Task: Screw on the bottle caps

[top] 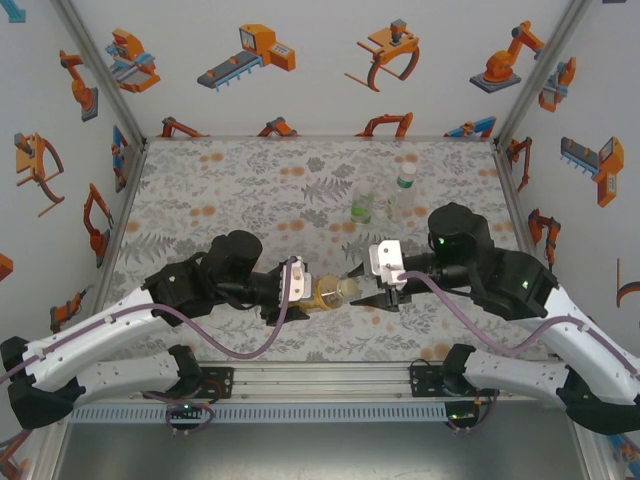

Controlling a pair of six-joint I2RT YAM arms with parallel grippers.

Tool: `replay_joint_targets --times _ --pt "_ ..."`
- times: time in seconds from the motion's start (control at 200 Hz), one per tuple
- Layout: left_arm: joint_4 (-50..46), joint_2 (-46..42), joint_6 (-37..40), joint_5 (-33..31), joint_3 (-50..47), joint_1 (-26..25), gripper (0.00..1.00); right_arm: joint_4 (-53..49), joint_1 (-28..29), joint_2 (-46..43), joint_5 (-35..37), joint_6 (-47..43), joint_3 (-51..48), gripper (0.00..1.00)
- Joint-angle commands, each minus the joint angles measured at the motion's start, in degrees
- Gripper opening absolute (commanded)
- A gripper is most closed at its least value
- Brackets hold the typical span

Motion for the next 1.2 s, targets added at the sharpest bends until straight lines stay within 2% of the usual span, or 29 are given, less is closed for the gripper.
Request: replay_joint_targets --times 0.0,0.275,0.686,0.846,0.926,1.051,1.197 --pt "-0.8 -1.1 0.0 1.4 1.8 -0.3 0.0 1.9 0.3 -0.1 -2.7 -1.6 1.6 0.44" --pt "-0.9 -1.4 -0.1 0.8 1.5 -0.4 0.0 1.6 0.3 -0.1 -3.4 -1.2 1.7 0.4" --pt "-1.0 -0.6 0.1 0.4 1.6 -0.4 0.0 3.2 0.3 0.3 -3.2 -0.1 1.6 0.44" --pt "-1.0 -0.6 0.2 0.3 1.4 -0.4 0.0 3.2 0.3 0.5 -3.2 0.2 1.7 0.42" --pt "-0.9 -0.5 0.2 0.1 1.3 -0.4 0.0 3.0 0.3 0.6 -3.3 0.7 1.6 0.39" --pt "-1.0 -0.1 0.2 -0.7 1.5 -0.4 0.0 2.9 0.3 0.6 -3.2 3.8 1.0 0.26" --pt "-1.1 0.4 0.3 -2.8 1.6 -0.3 0.0 4.7 0.3 0.0 1.2 15.1 -1.5 0.14"
